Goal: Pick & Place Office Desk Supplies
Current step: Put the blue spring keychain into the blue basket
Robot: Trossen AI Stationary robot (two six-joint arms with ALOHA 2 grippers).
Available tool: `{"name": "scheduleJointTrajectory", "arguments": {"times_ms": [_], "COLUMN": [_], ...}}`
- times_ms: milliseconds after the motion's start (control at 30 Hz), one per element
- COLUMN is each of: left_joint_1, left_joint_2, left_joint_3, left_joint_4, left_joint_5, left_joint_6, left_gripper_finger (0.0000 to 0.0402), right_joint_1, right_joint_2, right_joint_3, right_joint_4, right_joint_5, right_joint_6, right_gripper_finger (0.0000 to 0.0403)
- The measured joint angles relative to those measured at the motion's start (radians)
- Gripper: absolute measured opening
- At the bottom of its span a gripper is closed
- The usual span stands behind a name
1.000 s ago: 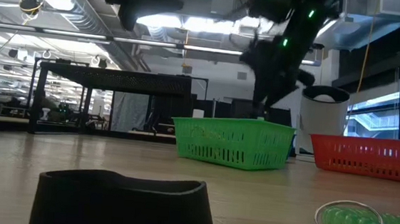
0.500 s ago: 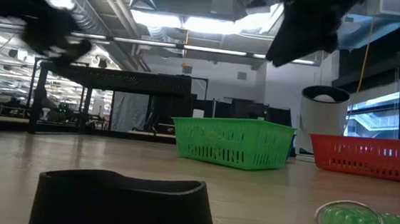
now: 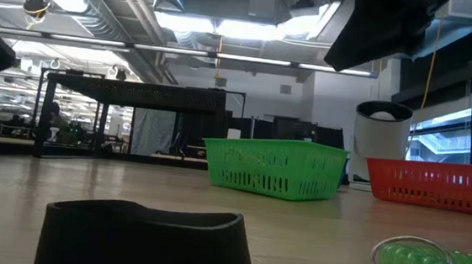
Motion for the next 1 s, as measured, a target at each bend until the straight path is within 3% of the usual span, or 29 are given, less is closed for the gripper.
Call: {"name": "scheduleJointTrajectory", "arguments": {"times_ms": [333,700,867,1000], "left_joint_1": [-0.004,-0.021,-0.054,-0.091], "left_joint_2": [0.151,0.282,0.330,0.343], "left_joint_3": [0.029,0.122,0.142,0.153], "left_joint_4": [0.043,-0.030,-0.055,-0.097], "left_joint_5": [0.129,0.153,0.114,-0.065], "left_joint_6": [0.020,0.323,0.482,0.631], "left_gripper_finger": [0.0139,0.0139,0.0139,0.0138], "right_joint_1": [0.001,0.002,0.007,0.007], "right_joint_2": [0.023,0.023,0.023,0.023], "right_joint_3": [0.000,0.000,0.000,0.000], "right_joint_4": [0.002,0.007,0.019,0.019], "right_joint_5": [-0.003,-0.003,-0.003,-0.003], "right_joint_6": [0.087,0.139,0.139,0.139], "right_gripper_finger": [0.0147,0.0147,0.0147,0.0147]}}
